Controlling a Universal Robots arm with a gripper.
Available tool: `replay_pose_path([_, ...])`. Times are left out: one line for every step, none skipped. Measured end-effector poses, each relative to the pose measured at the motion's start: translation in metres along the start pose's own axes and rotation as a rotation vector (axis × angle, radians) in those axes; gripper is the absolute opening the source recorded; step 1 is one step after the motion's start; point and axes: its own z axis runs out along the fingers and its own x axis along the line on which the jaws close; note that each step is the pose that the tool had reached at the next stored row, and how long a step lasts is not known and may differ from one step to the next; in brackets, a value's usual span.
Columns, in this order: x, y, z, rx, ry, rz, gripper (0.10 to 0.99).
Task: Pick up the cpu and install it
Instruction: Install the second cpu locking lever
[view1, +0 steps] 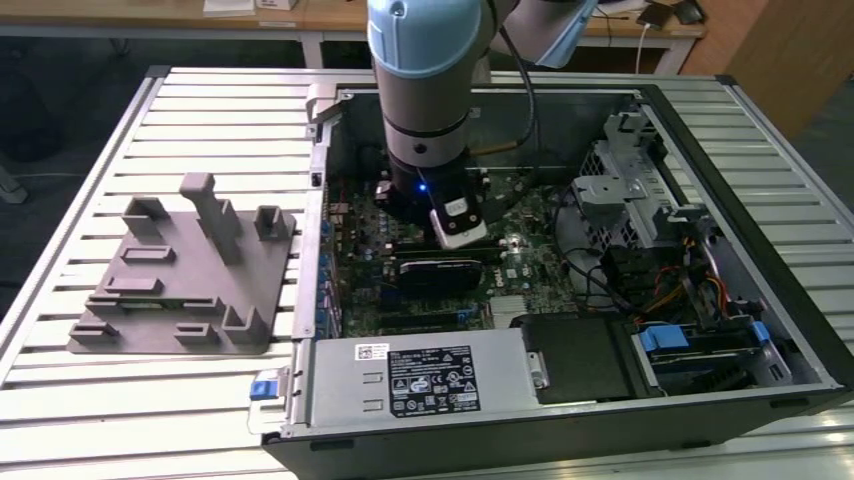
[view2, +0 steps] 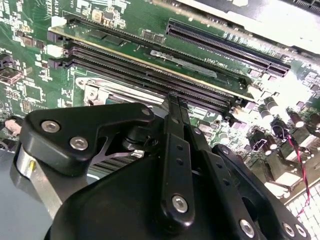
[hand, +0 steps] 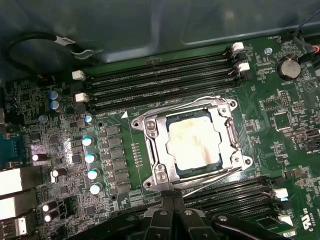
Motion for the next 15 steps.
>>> replay_pose_path([0.0,-0.0008,0.0003,-0.003,0.0006,0.0,0.106])
replay_pose_path([0.0001,-0.0015,0.0006,-0.007,0.0014,0.001,0.106])
replay_pose_path([0.0002,-0.0022,0.0008,-0.013,0.0026,0.001,0.106])
replay_pose_path([0.0005,-0.0028,0.0009,-0.019,0.0038,0.002,0.106])
replay_pose_path([0.0009,-0.0035,0.001,-0.025,0.005,0.002,0.106])
replay_pose_path([0.0013,-0.0042,0.0011,-0.03,0.0061,0.003,0.106])
replay_pose_path([0.0018,-0.005,0.0012,-0.035,0.0072,0.003,0.106])
replay_pose_path([0.0022,-0.0056,0.0015,-0.039,0.008,0.004,0.106])
replay_pose_path([0.0024,-0.0063,0.0019,-0.044,0.009,0.004,0.106])
replay_pose_path([0.0027,-0.0068,0.0027,-0.049,0.01,0.004,0.106])
replay_pose_path([0.0031,-0.0071,0.0035,-0.053,0.0109,0.005,0.106])
replay_pose_path([0.0036,-0.0074,0.0044,-0.058,0.0119,0.005,0.106])
replay_pose_path([0.0042,-0.0076,0.0051,-0.062,0.0128,0.005,0.106])
replay_pose_path([0.0047,-0.0079,0.006,-0.069,0.014,0.006,0.106])
replay_pose_path([0.0054,-0.0081,0.0066,-0.074,0.0152,0.006,0.106])
